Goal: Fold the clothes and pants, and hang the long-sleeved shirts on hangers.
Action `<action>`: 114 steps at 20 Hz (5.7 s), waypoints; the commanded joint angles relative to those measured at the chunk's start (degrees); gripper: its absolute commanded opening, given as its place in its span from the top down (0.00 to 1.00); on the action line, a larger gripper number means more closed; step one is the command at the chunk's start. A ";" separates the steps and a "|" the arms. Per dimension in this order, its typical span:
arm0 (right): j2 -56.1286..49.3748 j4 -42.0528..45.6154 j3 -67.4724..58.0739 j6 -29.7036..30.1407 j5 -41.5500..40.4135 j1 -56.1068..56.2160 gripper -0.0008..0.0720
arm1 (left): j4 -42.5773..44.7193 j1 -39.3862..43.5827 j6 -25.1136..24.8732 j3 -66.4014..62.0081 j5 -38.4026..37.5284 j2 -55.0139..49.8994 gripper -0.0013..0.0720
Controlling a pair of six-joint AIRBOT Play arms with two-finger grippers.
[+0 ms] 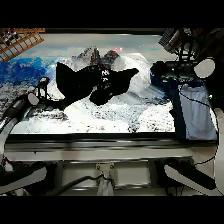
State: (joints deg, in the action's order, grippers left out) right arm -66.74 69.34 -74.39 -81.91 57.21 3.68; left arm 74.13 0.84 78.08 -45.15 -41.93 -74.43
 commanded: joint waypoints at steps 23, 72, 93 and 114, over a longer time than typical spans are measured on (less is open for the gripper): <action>-26.93 -23.80 4.79 -6.14 -10.91 3.04 0.35 | -1.33 2.34 -3.96 -3.21 0.04 13.86 0.98; 25.03 -18.43 -24.94 -16.92 12.02 14.58 0.96 | 24.24 -8.31 -1.84 -28.96 18.38 57.37 0.98; -19.30 -1.20 -4.61 -17.16 -3.63 3.87 0.48 | 21.88 -0.90 21.62 -28.00 -9.25 -5.18 0.21; -23.30 -1.49 9.27 -8.17 -6.78 2.43 0.67 | -1.55 -6.21 19.26 1.77 -23.43 32.37 0.48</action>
State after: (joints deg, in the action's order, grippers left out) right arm -88.36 67.88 -64.90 -89.25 52.95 4.91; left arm 72.77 -5.39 97.49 -45.39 -62.48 -43.88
